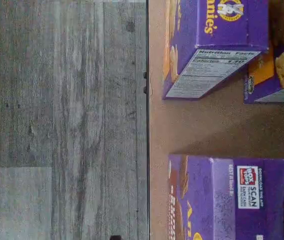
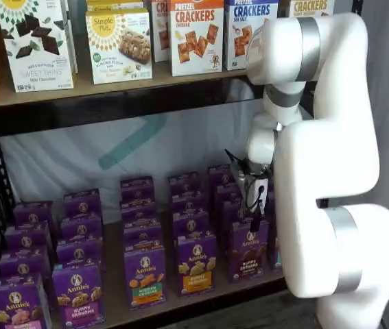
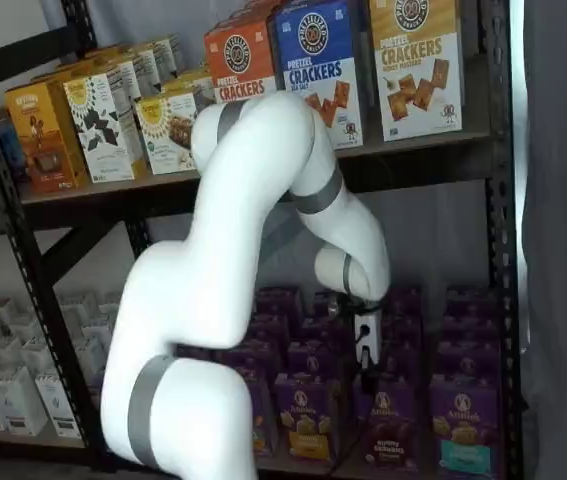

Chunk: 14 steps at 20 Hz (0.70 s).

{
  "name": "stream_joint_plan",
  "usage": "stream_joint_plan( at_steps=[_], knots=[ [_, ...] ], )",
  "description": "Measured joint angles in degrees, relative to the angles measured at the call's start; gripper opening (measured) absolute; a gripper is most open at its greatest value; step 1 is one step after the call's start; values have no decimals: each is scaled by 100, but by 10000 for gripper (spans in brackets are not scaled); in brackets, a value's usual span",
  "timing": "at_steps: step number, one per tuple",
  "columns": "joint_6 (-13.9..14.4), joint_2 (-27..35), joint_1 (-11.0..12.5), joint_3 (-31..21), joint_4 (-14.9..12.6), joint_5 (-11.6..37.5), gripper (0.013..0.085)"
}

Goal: Pick up the purple box with a brown patch in the center, on the bottom shelf, the fifth box from the left

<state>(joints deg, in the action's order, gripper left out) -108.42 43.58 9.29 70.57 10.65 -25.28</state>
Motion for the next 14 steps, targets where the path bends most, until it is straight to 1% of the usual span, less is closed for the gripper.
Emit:
stream_joint_plan(
  at_steps=[8, 14],
  knots=[
    [60, 221, 6, 293, -69, -66, 850],
    [145, 420, 88, 495, -258, -33, 850]
  ],
)
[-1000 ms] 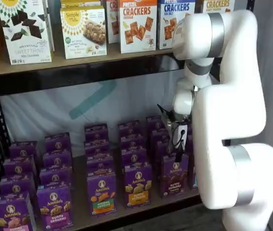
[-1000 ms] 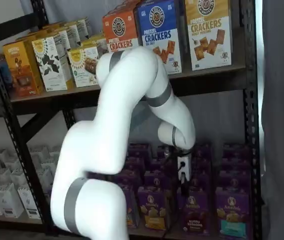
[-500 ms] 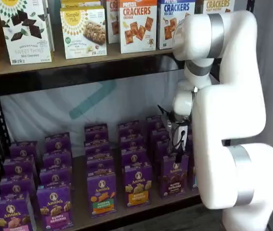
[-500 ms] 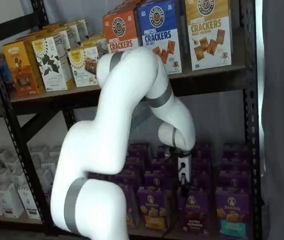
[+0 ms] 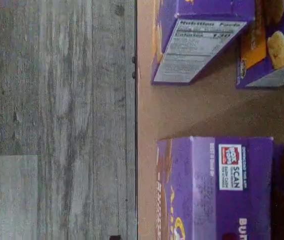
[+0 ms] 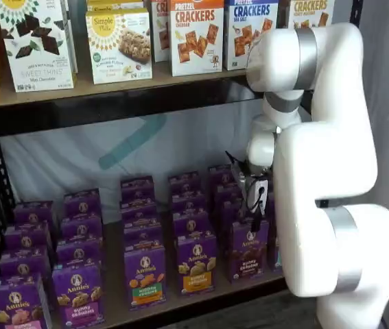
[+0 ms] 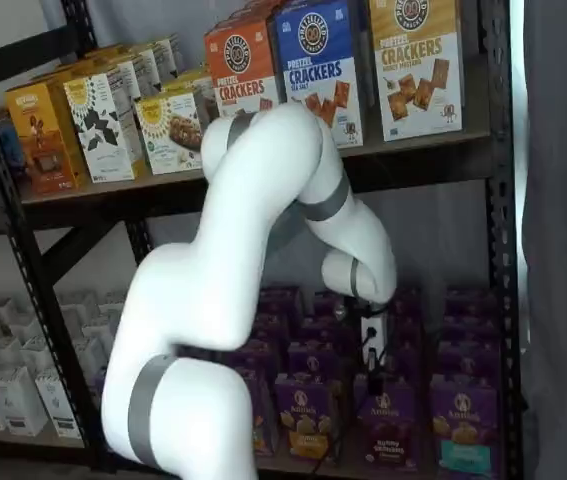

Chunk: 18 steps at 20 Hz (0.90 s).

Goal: Pick up the purple box with a brown patch in the center, on the bottom shelf, the fifth box from the left

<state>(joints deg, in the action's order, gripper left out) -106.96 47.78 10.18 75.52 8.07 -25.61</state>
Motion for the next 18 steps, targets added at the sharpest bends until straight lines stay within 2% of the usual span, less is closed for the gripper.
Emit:
stream_joint_plan(
  at_steps=[7, 18],
  knots=[
    [109, 213, 60, 198, -193, -43, 850],
    [313, 565, 32, 573, -394, -45, 850]
  ],
)
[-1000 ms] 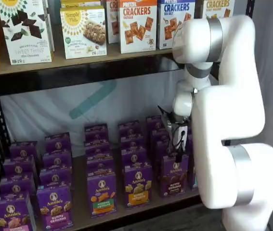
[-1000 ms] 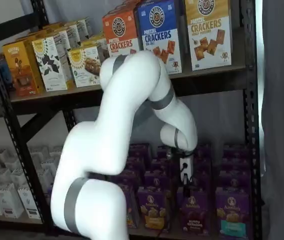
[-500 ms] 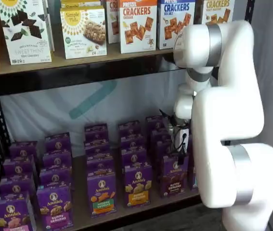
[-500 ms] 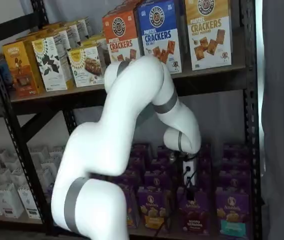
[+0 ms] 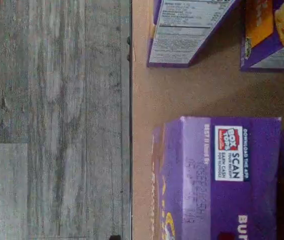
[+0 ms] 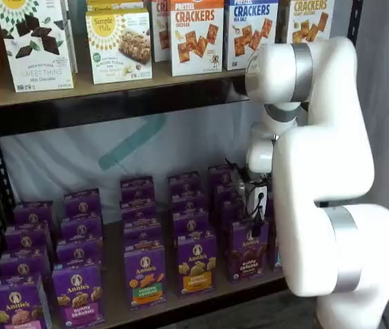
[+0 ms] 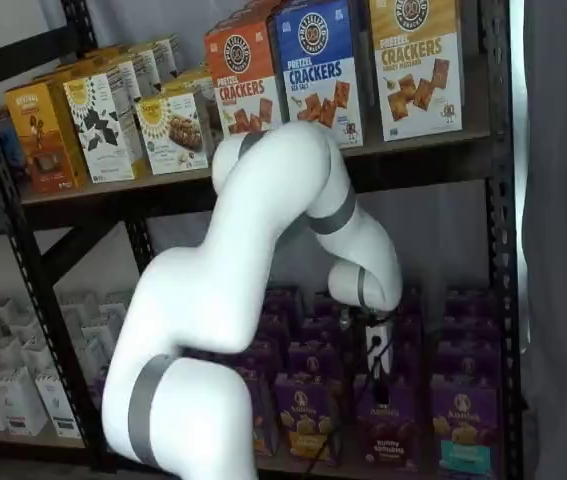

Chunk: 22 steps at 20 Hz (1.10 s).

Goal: Pick up the purple box with a brown patch in the center, on the bottom shelf, the fifth box from the left

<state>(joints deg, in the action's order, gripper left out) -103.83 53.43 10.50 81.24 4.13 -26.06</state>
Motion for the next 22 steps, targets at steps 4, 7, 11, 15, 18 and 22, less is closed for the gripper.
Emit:
stream_joint_plan(
  at_steps=[4, 7, 11, 15, 18, 22],
  knots=[
    [78, 77, 16, 70, -106, 22, 850],
    [162, 141, 34, 153, -218, -64, 850],
    [210, 226, 50, 175, -294, 81, 850],
    [162, 318, 59, 217, -254, 207, 850],
    [210, 383, 61, 302, -308, 155, 850],
    [293, 443, 53, 397, -391, 49, 850]
  ],
)
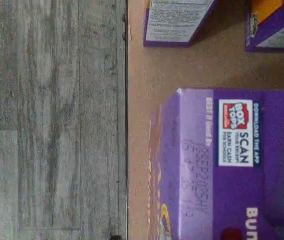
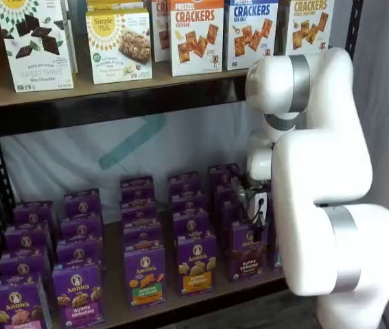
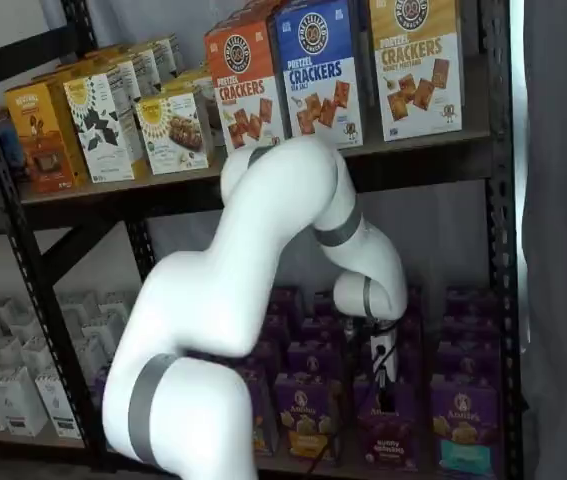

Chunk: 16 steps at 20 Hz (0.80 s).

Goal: Pick up the purple box with a brown patch in the center, on the bottom shelf, the fifth box from the left

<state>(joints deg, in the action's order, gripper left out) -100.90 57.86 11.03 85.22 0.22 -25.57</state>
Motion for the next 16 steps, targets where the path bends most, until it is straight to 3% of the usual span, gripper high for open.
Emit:
stream_joint_plan(
  at_steps=[3, 5, 12, 16],
  knots=[
    [47, 35, -13, 50, -38, -49, 850],
    [69, 62, -23, 108, -50, -154, 770],
    [88, 134, -67, 163, -22, -119, 650],
    [93, 172, -80, 203, -12, -115, 530]
  ],
)
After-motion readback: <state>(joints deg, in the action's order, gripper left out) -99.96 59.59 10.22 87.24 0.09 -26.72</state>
